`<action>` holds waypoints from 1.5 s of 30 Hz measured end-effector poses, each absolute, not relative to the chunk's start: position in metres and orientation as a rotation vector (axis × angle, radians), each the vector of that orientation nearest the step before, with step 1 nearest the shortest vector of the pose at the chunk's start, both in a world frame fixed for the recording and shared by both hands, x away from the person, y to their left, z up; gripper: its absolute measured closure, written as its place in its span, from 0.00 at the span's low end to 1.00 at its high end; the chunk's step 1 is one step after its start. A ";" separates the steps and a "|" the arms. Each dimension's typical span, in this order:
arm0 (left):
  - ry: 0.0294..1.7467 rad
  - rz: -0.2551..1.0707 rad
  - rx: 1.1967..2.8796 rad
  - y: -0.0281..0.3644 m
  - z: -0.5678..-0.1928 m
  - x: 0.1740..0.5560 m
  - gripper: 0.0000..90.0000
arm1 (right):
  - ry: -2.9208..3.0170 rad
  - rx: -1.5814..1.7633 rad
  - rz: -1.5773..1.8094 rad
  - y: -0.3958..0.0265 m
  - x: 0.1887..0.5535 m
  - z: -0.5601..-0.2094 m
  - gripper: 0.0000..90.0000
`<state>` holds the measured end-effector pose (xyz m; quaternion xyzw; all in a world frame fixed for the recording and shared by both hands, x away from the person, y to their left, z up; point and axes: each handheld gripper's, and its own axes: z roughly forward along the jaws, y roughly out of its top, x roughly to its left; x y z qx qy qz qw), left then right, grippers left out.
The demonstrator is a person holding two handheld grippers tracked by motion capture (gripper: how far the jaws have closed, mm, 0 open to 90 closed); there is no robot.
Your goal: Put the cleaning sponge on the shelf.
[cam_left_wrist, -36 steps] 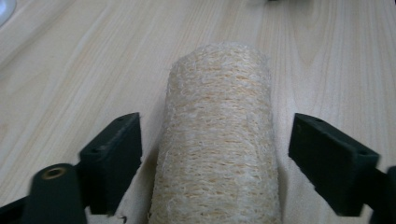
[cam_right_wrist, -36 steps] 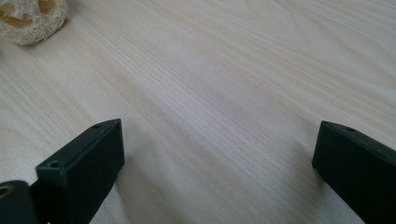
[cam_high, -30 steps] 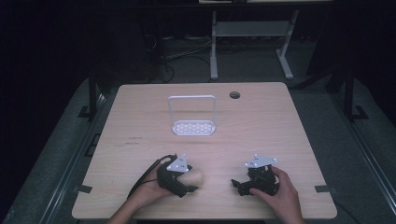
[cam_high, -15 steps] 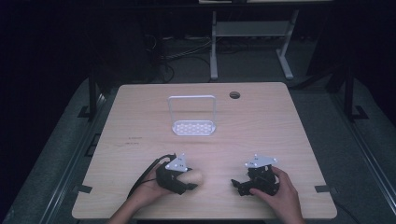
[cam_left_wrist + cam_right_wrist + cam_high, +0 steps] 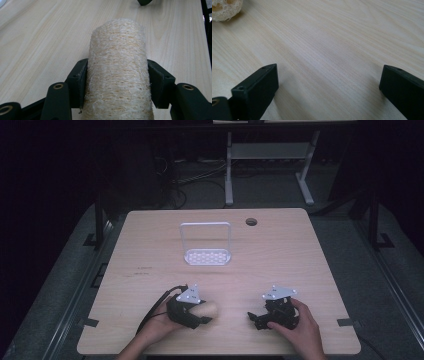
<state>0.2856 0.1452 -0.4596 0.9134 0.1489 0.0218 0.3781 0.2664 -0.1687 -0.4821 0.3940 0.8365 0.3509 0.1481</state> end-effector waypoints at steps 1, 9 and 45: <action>0.393 0.055 2.332 0.145 -0.459 0.285 0.45 | 2.406 1.133 1.009 -0.169 0.266 -0.482 0.02; 0.431 0.069 2.328 0.148 -0.456 0.285 0.45 | 2.406 1.133 1.009 -0.169 0.266 -0.482 0.02; 0.622 0.179 2.228 0.179 -0.442 0.296 0.45 | 2.406 1.135 1.008 -0.169 0.266 -0.482 0.02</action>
